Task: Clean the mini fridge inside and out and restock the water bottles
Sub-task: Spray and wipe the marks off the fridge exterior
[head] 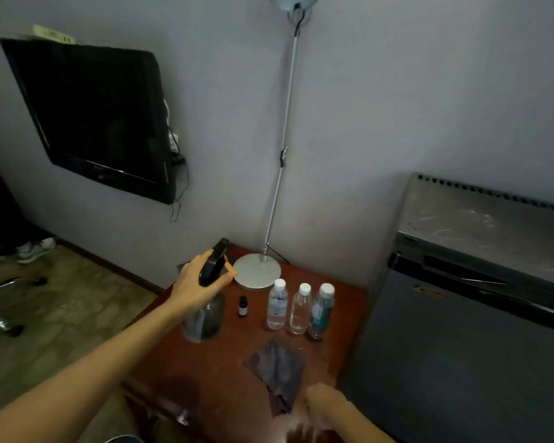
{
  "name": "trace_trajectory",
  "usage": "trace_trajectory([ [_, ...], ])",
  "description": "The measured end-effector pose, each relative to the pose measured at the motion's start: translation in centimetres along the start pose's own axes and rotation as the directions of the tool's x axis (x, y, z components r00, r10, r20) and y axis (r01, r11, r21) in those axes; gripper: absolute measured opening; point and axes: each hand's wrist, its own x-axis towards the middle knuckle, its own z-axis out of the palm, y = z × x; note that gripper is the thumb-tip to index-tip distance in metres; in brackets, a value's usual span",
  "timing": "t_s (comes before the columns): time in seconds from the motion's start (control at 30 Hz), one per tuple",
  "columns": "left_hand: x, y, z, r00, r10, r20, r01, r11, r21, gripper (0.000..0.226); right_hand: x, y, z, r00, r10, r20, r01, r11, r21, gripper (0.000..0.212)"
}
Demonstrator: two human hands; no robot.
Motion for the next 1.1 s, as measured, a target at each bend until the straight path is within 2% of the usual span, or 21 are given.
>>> trace_trajectory([
  [0.03,0.0,-2.2,0.4,1.000,-0.023,-0.014,0.023,1.000,0.007,0.045,1.9,1.1,1.8,0.990,-0.039,0.134,0.059,0.987,-0.149,0.054],
  [0.07,0.1,-4.4,0.9,0.999,-0.045,-0.020,0.045,0.999,0.015,0.046,2.9,0.8,3.5,0.981,0.046,0.189,0.007,0.963,-0.268,0.038],
  [0.1,0.2,-6.5,1.4,0.997,-0.074,-0.017,0.074,0.997,0.023,0.045,1.3,-1.1,3.6,0.960,0.137,0.246,-0.018,0.903,-0.430,0.033],
  [0.17,0.6,-10.8,2.9,0.992,-0.127,-0.008,0.127,0.992,0.012,0.049,1.0,-0.6,5.2,0.853,0.286,0.436,0.070,0.766,-0.639,0.039],
  [0.2,0.8,-12.7,3.7,0.991,-0.135,0.003,0.135,0.991,-0.004,0.049,1.6,-0.1,6.0,0.838,0.289,0.462,0.122,0.726,-0.676,0.041],
  [0.3,1.3,-16.6,5.9,0.993,-0.118,0.015,0.119,0.992,-0.035,0.038,4.5,0.5,8.1,0.924,0.234,0.304,0.031,0.745,-0.666,0.049],
  [0.37,1.8,-18.2,7.4,0.993,-0.118,0.008,0.118,0.992,-0.047,0.037,6.3,0.5,9.3,0.956,0.256,0.143,-0.090,0.721,-0.688,0.047],
  [0.4,2.1,-18.9,8.1,0.993,-0.120,0.000,0.120,0.991,-0.052,0.039,7.1,0.3,9.7,0.950,0.308,0.056,-0.190,0.709,-0.679,0.043],
  [0.43,2.4,-19.6,8.7,0.992,-0.126,-0.006,0.126,0.990,-0.066,0.041,8.0,0.6,10.3,0.927,0.374,-0.026,-0.305,0.712,-0.633,0.040],
  [0.5,3.2,-20.8,9.8,0.988,-0.153,-0.008,0.151,0.983,-0.105,0.044,9.1,1.3,11.1,0.837,0.532,-0.126,-0.517,0.695,-0.500,0.043],
  [0.57,4.0,-21.6,10.5,0.986,-0.168,-0.016,0.164,0.974,-0.154,0.042,9.7,1.4,11.3,0.767,0.623,-0.150,-0.621,0.664,-0.416,0.048],
  [0.63,4.8,-21.8,10.8,0.987,-0.162,-0.011,0.157,0.970,-0.187,0.042,10.2,2.0,11.6,0.716,0.685,-0.136,-0.686,0.653,-0.321,0.050],
  [0.7,5.0,-22.1,10.9,0.988,-0.153,0.023,0.155,0.969,-0.193,0.048,10.1,1.9,11.3,0.679,0.734,-0.033,-0.720,0.656,-0.226,0.044],
  [0.8,5.0,-22.2,10.6,0.985,-0.163,0.064,0.171,0.975,-0.142,0.055,9.4,1.0,10.6,0.683,0.705,0.189,-0.715,0.699,-0.023,0.035],
  [0.87,4.8,-21.7,10.3,0.979,-0.189,0.075,0.196,0.975,-0.108,0.061,8.8,-0.6,10.1,0.700,0.687,0.195,-0.711,0.695,0.108,0.026],
  [0.97,4.2,-20.1,9.5,0.969,-0.235,0.073,0.241,0.966,-0.098,0.067,8.0,-2.6,8.8,0.778,0.592,0.209,-0.621,0.677,0.395,0.034],
  [1.03,3.3,-18.7,8.9,0.961,-0.274,0.041,0.275,0.960,-0.046,0.078,7.3,-4.4,7.1,0.817,0.533,0.220,-0.562,0.651,0.511,0.025],
  [1.1,2.4,-16.7,8.6,0.946,-0.325,-0.013,0.325,0.944,0.060,0.095,6.5,-6.2,5.3,0.849,0.471,0.241,-0.512,0.620,0.594,0.040],
])
